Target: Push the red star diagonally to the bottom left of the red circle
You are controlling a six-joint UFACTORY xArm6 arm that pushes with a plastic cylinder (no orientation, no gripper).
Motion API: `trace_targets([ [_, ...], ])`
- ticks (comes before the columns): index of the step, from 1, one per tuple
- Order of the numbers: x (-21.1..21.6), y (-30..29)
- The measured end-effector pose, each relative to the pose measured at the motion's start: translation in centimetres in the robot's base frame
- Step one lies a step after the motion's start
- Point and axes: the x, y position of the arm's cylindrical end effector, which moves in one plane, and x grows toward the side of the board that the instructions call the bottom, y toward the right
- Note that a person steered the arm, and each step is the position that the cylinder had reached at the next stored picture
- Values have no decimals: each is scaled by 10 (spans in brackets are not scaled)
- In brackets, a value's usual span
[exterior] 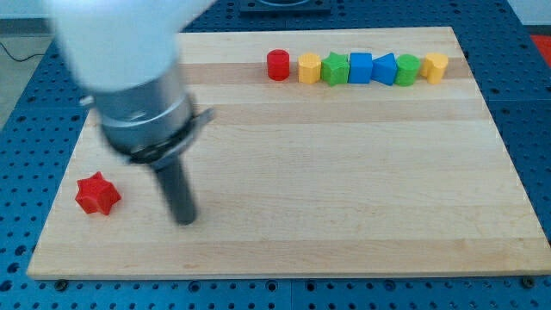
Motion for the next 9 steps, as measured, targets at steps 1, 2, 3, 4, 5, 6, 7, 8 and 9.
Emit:
trace_targets([
  [1, 13, -94],
  [2, -12, -126],
  [3, -66, -85],
  [4, -84, -56],
  [5, -37, -83],
  [6, 13, -87],
  [7, 10, -52],
  [8, -46, -28],
  [9, -98, -28],
])
